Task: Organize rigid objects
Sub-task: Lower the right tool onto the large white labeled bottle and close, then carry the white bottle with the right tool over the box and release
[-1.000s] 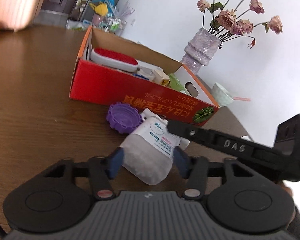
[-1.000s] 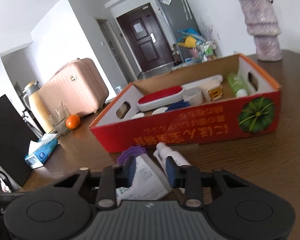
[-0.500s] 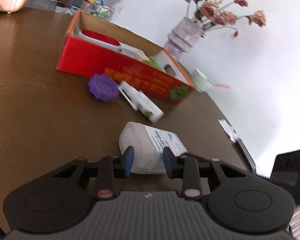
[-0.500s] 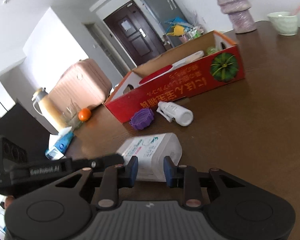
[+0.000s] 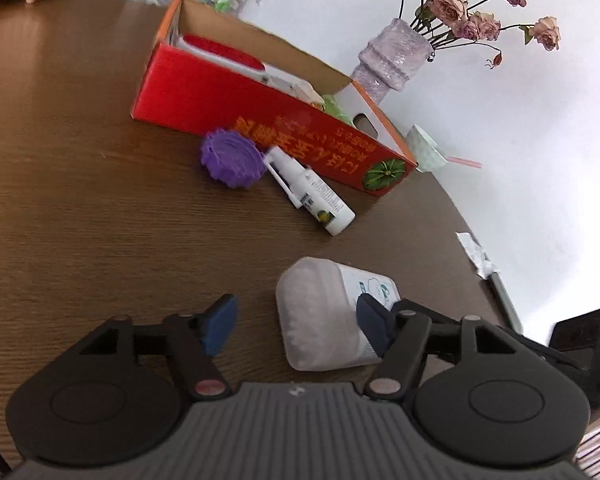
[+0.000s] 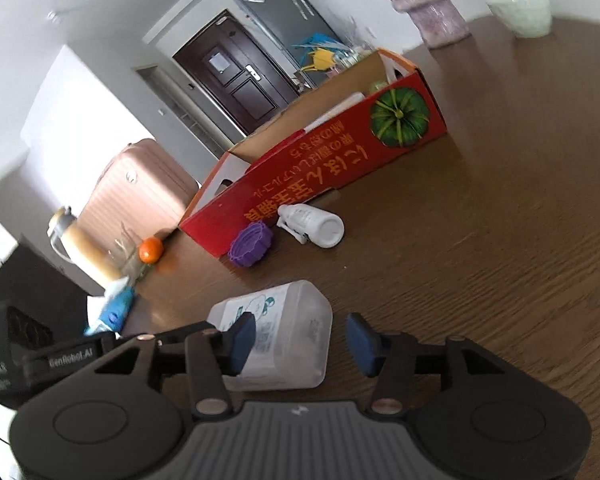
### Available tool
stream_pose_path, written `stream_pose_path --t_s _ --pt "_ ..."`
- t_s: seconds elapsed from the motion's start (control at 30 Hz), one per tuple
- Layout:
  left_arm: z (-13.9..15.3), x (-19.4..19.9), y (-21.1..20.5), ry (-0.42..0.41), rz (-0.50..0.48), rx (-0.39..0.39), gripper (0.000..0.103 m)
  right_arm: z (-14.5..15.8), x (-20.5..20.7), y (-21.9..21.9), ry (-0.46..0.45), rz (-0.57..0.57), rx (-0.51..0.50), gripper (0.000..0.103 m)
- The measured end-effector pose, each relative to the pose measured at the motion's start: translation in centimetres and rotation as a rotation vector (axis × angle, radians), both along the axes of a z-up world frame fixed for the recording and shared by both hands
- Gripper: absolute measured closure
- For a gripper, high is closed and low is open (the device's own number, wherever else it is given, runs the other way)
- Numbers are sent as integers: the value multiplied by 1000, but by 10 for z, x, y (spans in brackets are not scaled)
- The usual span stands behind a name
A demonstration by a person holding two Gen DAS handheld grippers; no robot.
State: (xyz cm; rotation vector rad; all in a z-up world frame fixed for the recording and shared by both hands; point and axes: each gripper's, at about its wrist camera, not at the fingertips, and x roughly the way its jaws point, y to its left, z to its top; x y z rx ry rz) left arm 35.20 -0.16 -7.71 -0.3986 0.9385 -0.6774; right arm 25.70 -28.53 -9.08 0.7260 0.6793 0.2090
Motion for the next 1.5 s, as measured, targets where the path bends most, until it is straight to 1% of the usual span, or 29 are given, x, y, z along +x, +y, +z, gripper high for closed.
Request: stream_pose_path --t_s 0.03,0.07,0.1,0.13,0.2,0.3,0.43,0.53,0.57,0.7,0.87,0.93,1.0,1.1,1.2,1.23,1.4,1.43,1.47,1.5 --pt "-3 2 -1 16 -22 -36 36 -5 2 -3 2 -4 58 48" --pt "-6 4 -2 35 -39 -62 38 -9 5 -6 8 -2 114 52" --pt "-8 6 -4 56 -59 -83 44 -12 7 -6 20 1 138 55" --pt "-8 5 -6 58 -56 -86 46 -12 8 -6 20 -5 152 57" --pt "-9 4 -6 58 -42 -89 46 -12 9 -4 25 -13 151 57" --pt "-9 3 -6 82 -27 -100 48 -13 8 -4 35 -22 161 57" --pt "0 -4 -9 47 -30 -99 48 -3 2 -6 4 -31 162 60" --pt "12 -2 -9 37 -33 -121 48 12 2 -9 -32 -32 142 62" --pt "18 0 -11 31 -36 -125 48 19 4 -10 -44 -33 136 64" --pt "49 20 -23 -10 -47 -141 48 56 24 -21 -99 -31 99 66" --pt "97 55 -48 -91 -25 -140 48 101 67 -37 -162 -35 66 66" --pt "110 77 -59 -93 -12 -159 48 114 88 -44 -181 -42 48 66" --pt "116 96 -70 -97 -6 -163 49 120 112 -54 -179 -51 53 66" --pt "109 135 -85 -59 11 -172 49 114 148 -68 -151 -72 65 66" --pt "88 169 -98 -1 19 -182 49 98 178 -79 -115 -98 61 66" --pt "81 178 -102 5 17 -175 49 92 185 -83 -101 -105 59 66" --pt "44 203 -115 61 4 -148 49 58 210 -94 -24 -108 44 67" --pt "37 206 -116 75 0 -141 49 53 213 -94 -11 -105 31 68" --pt "30 208 -118 88 -1 -135 50 51 215 -93 -10 -105 -4 72" --pt "26 207 -119 88 -4 -135 63 53 216 -90 -8 -105 -47 73"
